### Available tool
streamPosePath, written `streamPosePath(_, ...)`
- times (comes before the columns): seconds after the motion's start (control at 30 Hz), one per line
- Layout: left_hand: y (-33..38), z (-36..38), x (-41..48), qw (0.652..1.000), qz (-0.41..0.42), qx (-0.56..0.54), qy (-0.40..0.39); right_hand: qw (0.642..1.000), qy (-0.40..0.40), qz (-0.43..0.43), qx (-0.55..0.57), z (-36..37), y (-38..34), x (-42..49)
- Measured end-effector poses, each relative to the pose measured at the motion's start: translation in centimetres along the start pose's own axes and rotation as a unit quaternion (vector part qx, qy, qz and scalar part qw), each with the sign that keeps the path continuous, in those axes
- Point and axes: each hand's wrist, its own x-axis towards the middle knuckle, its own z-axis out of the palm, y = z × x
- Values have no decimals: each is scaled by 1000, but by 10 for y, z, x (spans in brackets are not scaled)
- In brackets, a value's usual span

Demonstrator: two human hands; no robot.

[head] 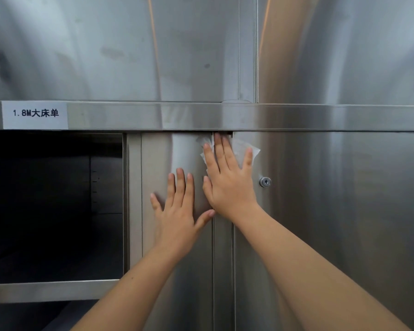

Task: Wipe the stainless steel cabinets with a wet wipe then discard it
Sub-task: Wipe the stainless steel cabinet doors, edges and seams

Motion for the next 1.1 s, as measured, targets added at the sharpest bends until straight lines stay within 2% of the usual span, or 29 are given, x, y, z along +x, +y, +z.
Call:
streamPosePath(0.5,-20,11,-17,998,52,18,29,999,26,11,-38,8,-18,-36)
streamPosePath(0.9,-35,13,-27,993,106,46,23,998,0,53,-46,19,-45,-90)
streamPosePath(1.1,-45,15,-26,992,118,49,0,997,-37,47,-58,14,-45,-98)
